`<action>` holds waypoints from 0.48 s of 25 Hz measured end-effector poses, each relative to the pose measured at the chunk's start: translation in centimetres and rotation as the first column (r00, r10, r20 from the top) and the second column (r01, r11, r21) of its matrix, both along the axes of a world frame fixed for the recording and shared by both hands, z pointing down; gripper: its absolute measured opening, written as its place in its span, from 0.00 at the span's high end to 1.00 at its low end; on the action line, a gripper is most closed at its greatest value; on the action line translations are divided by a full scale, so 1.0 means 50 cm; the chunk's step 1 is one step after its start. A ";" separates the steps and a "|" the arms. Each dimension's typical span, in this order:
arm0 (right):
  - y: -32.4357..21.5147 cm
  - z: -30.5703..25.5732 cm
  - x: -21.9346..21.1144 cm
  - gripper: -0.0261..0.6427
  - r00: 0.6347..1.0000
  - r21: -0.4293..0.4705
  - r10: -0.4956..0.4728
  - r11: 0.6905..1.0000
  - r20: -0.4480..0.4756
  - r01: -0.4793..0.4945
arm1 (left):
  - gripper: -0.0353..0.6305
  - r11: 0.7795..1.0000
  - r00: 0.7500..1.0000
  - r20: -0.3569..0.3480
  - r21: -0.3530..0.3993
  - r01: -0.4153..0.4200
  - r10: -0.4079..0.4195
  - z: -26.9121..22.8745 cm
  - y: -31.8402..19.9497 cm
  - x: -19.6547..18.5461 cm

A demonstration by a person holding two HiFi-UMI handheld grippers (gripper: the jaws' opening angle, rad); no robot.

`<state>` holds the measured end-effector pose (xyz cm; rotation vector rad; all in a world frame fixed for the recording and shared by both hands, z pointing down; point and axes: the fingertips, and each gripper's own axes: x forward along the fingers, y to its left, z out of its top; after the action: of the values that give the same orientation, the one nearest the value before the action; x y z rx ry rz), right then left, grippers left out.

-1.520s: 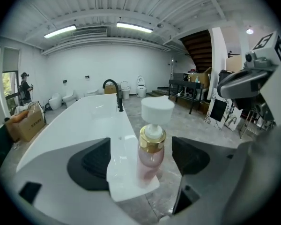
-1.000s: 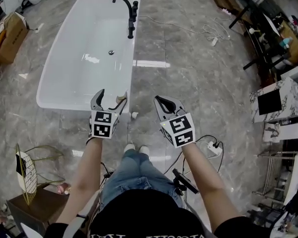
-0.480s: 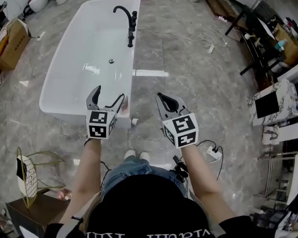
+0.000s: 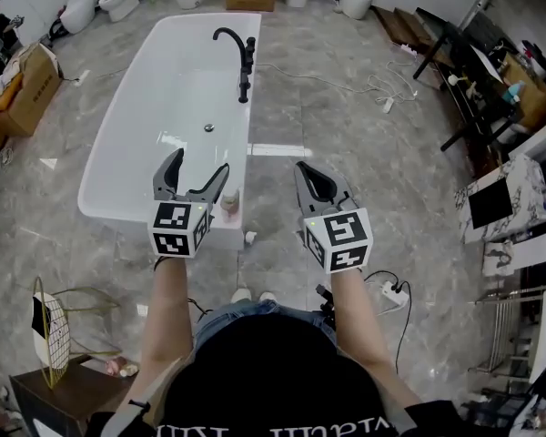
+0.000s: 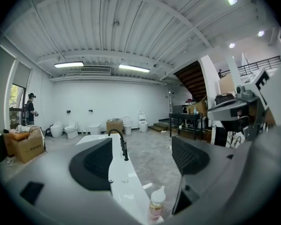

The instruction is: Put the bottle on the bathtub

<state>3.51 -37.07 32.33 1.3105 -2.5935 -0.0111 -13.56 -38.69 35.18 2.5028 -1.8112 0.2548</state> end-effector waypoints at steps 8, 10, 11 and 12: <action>-0.015 -0.084 0.001 0.94 1.000 0.101 -0.008 0.995 0.004 0.008 | 0.36 0.994 0.999 -0.004 0.101 -0.033 0.034 -0.097 -0.006 0.015; -0.020 -0.098 0.000 0.94 1.000 0.118 -0.013 0.993 0.002 0.012 | 0.38 0.991 0.999 0.010 0.126 -0.034 0.033 -0.119 -0.007 0.012; -0.022 -0.106 -0.002 0.94 1.000 0.127 -0.015 0.992 0.001 0.015 | 0.41 0.990 0.999 0.024 0.140 -0.030 0.027 -0.130 -0.006 0.009; -0.023 -0.114 -0.002 0.94 1.000 0.137 -0.017 0.990 -0.001 0.017 | 0.45 0.987 0.999 0.035 0.156 -0.024 0.019 -0.142 -0.006 0.006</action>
<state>3.39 -38.20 26.62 1.3324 -2.6456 -0.1951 -13.25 -39.00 28.08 2.6390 -1.8875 0.1624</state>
